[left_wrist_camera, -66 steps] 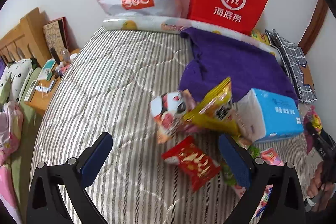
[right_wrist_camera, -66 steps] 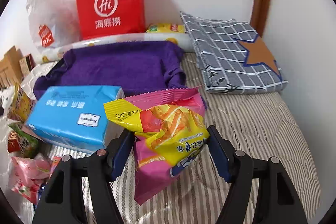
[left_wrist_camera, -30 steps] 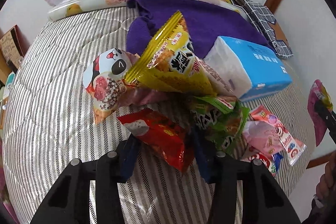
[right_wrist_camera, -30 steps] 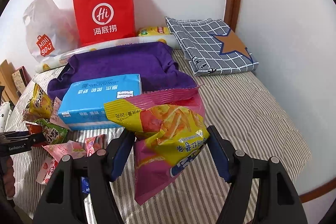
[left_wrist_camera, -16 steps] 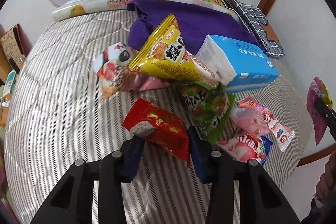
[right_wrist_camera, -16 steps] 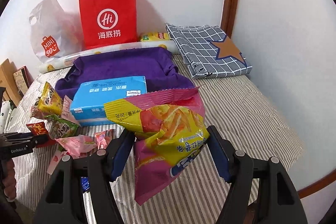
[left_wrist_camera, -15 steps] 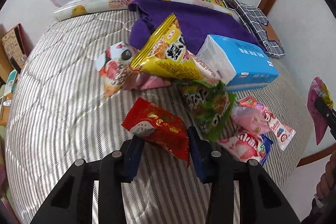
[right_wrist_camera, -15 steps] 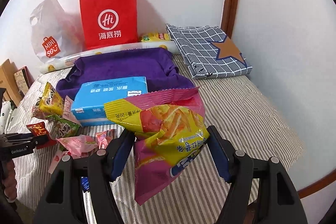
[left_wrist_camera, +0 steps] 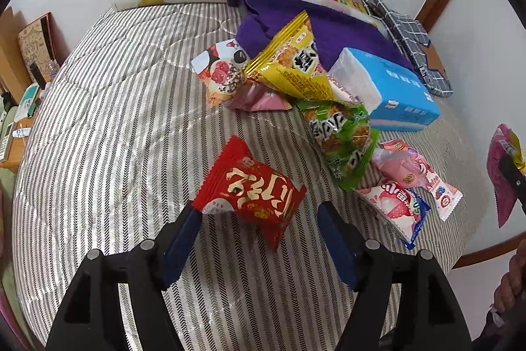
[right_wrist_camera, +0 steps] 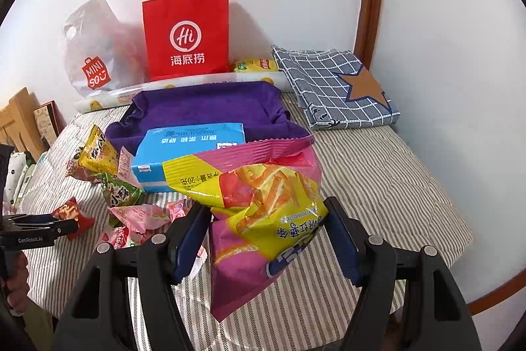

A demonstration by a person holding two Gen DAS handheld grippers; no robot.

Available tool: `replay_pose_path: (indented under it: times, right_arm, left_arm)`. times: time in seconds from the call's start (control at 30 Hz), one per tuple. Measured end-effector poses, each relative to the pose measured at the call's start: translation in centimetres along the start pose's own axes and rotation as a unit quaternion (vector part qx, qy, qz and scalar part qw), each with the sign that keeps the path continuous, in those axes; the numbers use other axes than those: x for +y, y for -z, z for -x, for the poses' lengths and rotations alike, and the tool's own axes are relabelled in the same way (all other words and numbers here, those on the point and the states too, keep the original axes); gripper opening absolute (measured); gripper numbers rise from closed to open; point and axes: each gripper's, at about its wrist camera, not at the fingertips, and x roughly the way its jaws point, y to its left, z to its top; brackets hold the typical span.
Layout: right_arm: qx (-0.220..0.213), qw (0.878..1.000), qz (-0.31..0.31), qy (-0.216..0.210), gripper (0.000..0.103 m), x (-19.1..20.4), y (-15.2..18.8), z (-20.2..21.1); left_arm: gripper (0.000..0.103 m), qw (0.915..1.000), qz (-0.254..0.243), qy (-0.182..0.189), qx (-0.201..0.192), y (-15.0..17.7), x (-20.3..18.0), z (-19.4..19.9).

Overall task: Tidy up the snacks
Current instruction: 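Grasp the small red snack packet with the left tool while the right tool holds the chip bag, then carry the red packet and chip bag with both tools over the purple towel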

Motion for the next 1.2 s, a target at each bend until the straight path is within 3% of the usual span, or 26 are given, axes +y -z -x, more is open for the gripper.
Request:
replay_pose_path:
  times: [0.33,0.37,0.43,0.5,0.73,1.03,1.2]
  right_arm:
    - [0.015,1.0,0.004,-0.011,0.069,-0.1,0.4,-1.6]
    - [0.016,1.0,0.005,-0.011,0.069,-0.1,0.4,-1.8]
    - [0.019,1.0,0.007,-0.01,0.069,-0.1,0.4,-2.3]
    - [0.022,1.0,0.008,-0.012,0.069,0.0,0.3,-2.8]
    - [0.029,0.999,0.015,-0.025,0.069,0.7,-0.1,-4.2]
    - [0.023,0.998,0.023,-0.045,0.069,1.8,-0.7,-4.4]
    - [0.023,0.998,0.027,-0.05,0.069,2.0,-0.8,-4.4]
  left_arm:
    - [0.07,0.9996,-0.003,-0.028,0.005,-1.1,-1.0,-2.4]
    - [0.069,0.9995,-0.01,-0.03,0.001,-1.2,-1.2,-2.6]
    - [0.054,0.9994,-0.021,-0.026,-0.002,-1.3,-1.5,-2.6]
    - [0.047,0.9992,-0.029,-0.027,-0.003,-1.5,-1.8,-2.7]
    - [0.04,0.9997,-0.024,-0.008,-0.007,-2.1,-1.8,-2.2]
    - [0.038,0.9997,-0.019,-0.008,-0.015,-2.2,-1.7,-0.8]
    - [0.04,1.0,0.0,-0.008,0.001,-2.1,-0.9,-1.5]
